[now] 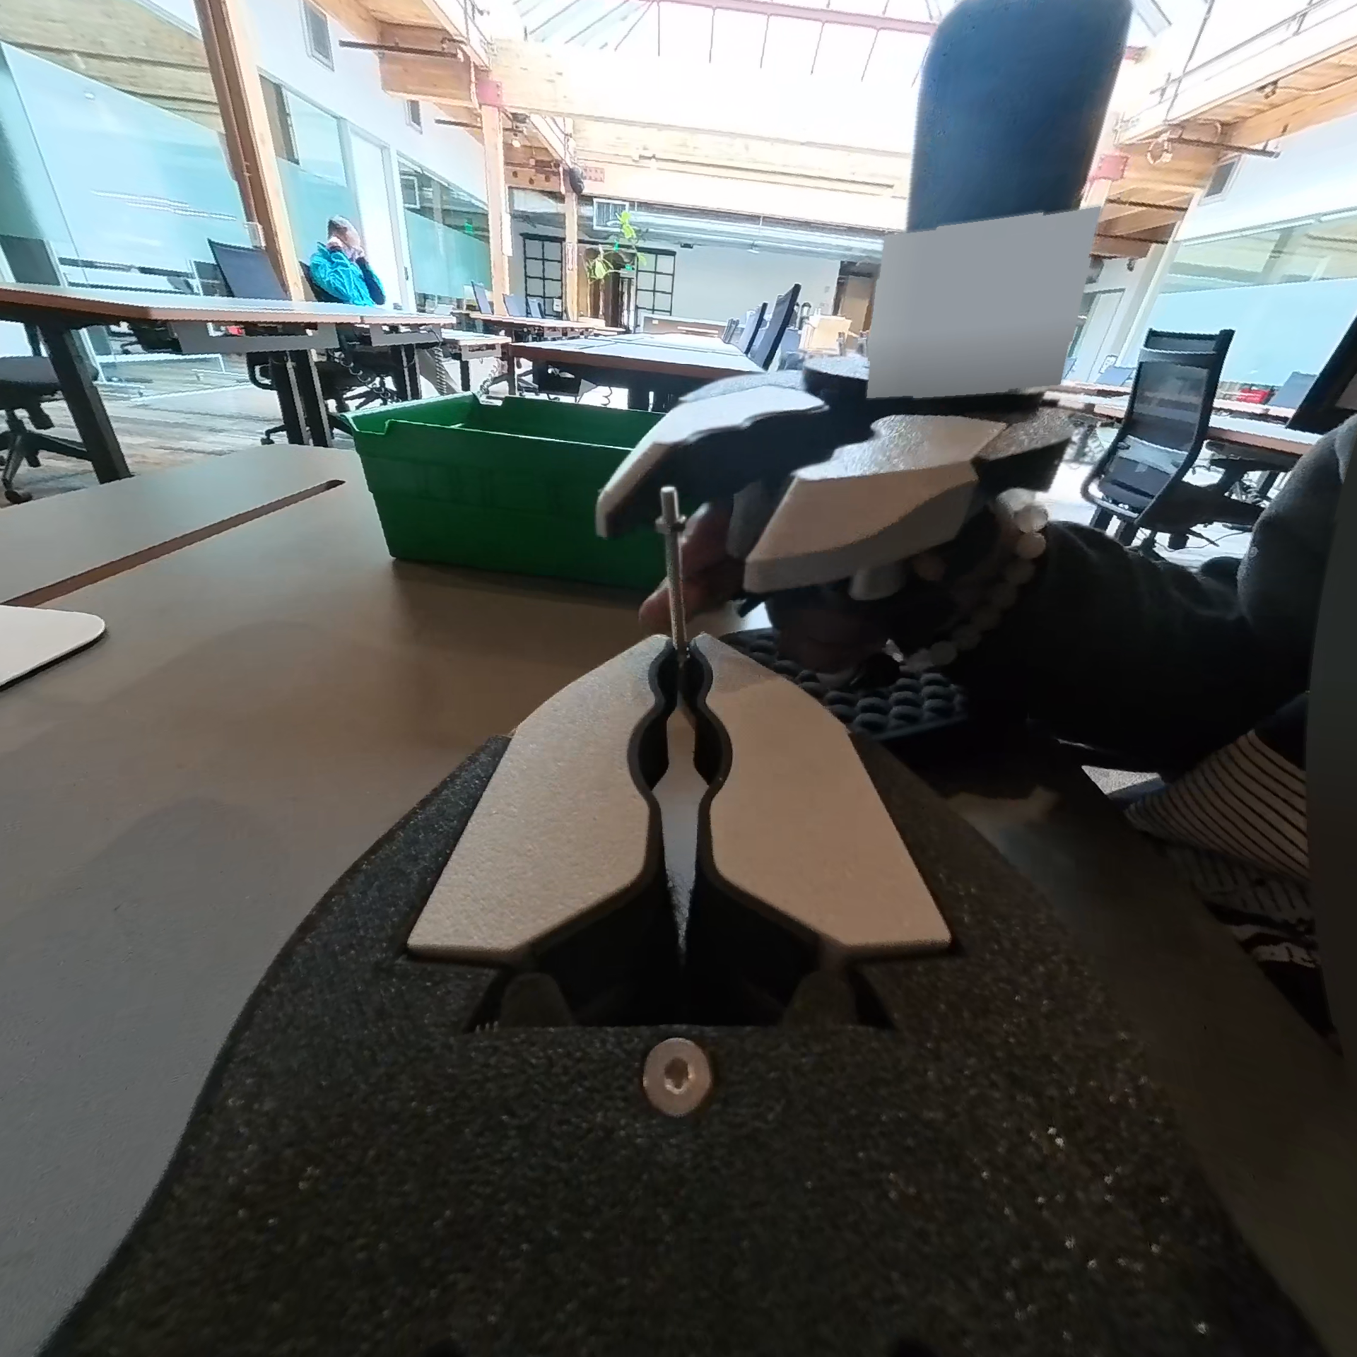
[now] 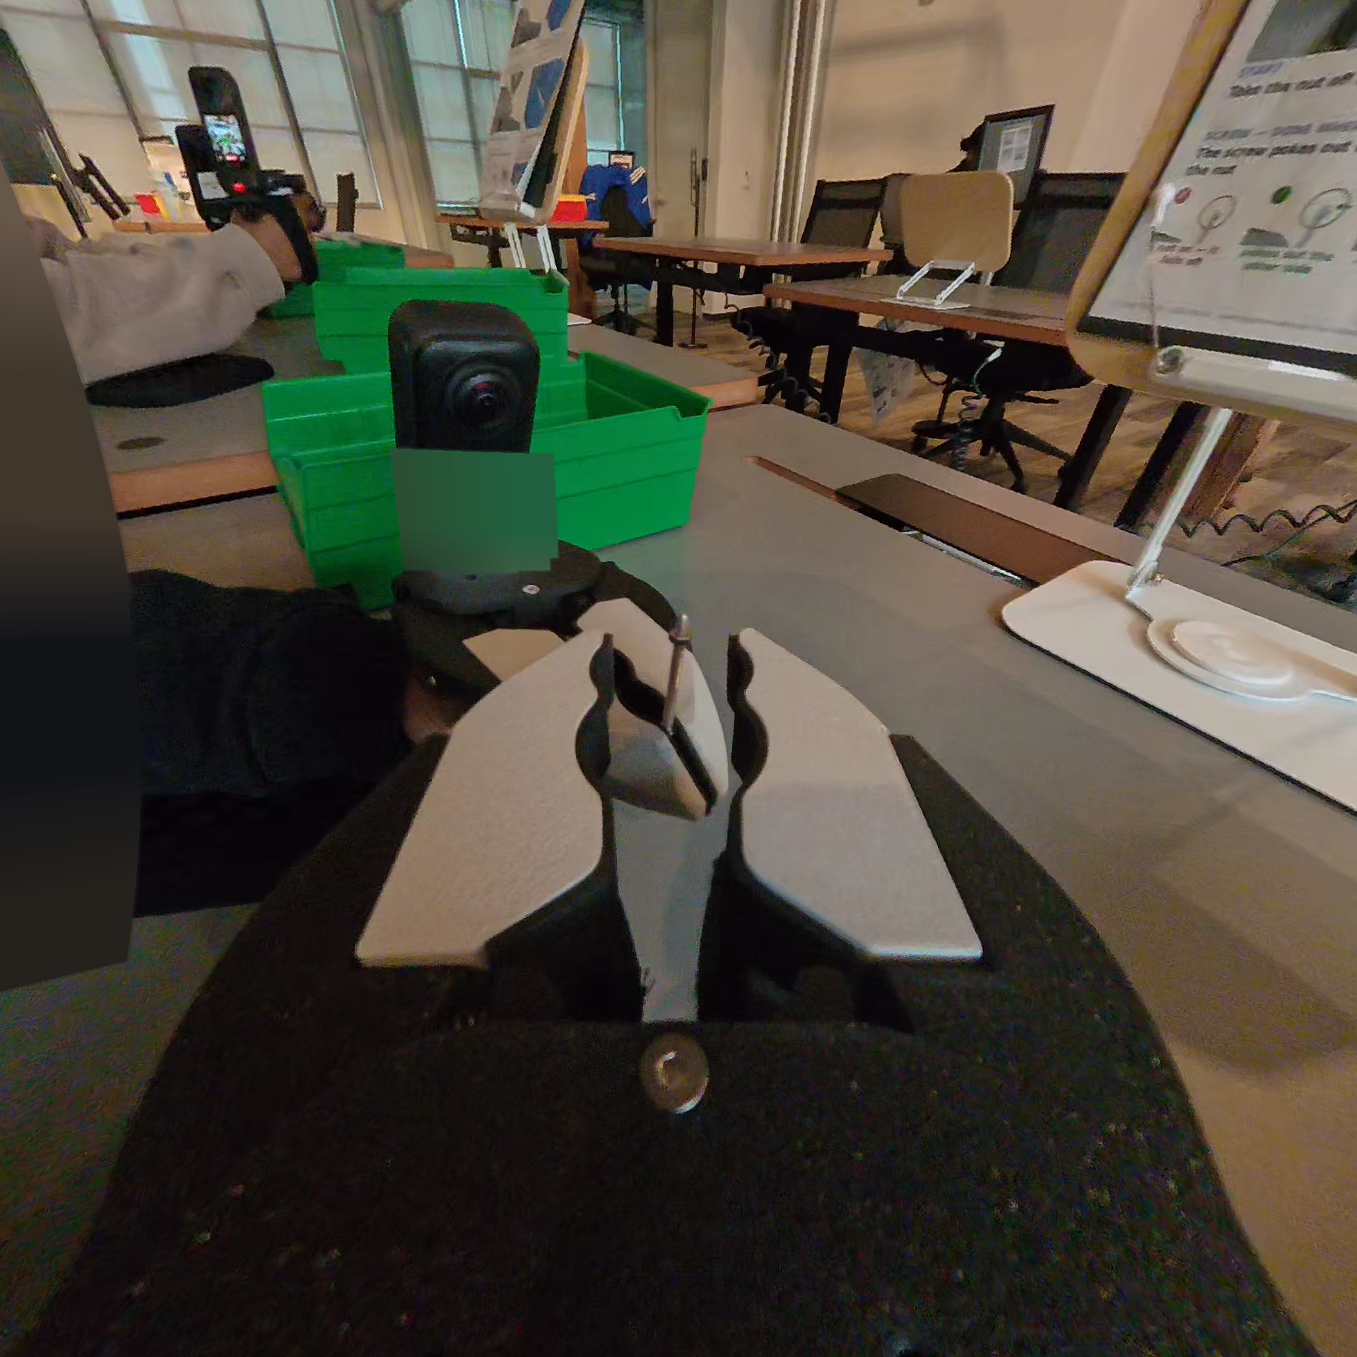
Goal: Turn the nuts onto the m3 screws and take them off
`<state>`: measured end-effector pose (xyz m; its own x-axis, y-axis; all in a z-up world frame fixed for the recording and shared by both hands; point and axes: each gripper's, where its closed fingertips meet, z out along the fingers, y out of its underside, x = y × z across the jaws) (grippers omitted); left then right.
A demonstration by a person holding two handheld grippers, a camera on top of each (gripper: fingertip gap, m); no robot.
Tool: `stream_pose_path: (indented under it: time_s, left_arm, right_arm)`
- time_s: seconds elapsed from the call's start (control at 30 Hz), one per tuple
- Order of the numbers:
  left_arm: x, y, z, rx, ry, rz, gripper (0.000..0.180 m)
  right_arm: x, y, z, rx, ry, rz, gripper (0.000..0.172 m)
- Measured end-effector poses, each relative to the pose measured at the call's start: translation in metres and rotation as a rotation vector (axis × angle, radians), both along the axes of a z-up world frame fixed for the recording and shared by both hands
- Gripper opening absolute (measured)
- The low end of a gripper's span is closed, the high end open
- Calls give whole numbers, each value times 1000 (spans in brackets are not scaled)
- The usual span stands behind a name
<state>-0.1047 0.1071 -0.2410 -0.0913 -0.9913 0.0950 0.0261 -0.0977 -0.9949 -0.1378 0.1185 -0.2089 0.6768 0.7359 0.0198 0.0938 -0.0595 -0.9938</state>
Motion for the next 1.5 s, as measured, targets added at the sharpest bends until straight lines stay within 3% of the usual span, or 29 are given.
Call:
stream_pose_path:
  time_s: [0.43,0.73,1.07,1.33,1.5]
  left_arm:
    - [-1,4,1,-14,-6,20,1]
    - [0,-1,0,2,-1,-3,1]
    - [-1,6,1,-21,-6,27,1]
    - [-1,5,1,-8,-6,29,1]
    - [-1,6,1,-8,-7,31,1]
  right_arm:
    - [3,-8,9,21,26,10,11]
    - [-2,3,-2,-13,8,2,26]
    - [2,-8,3,5,2,21,10]
    - [9,0,-8,-58,5,-35,29]
    - [0,4,-13,-67,0,-22,24]
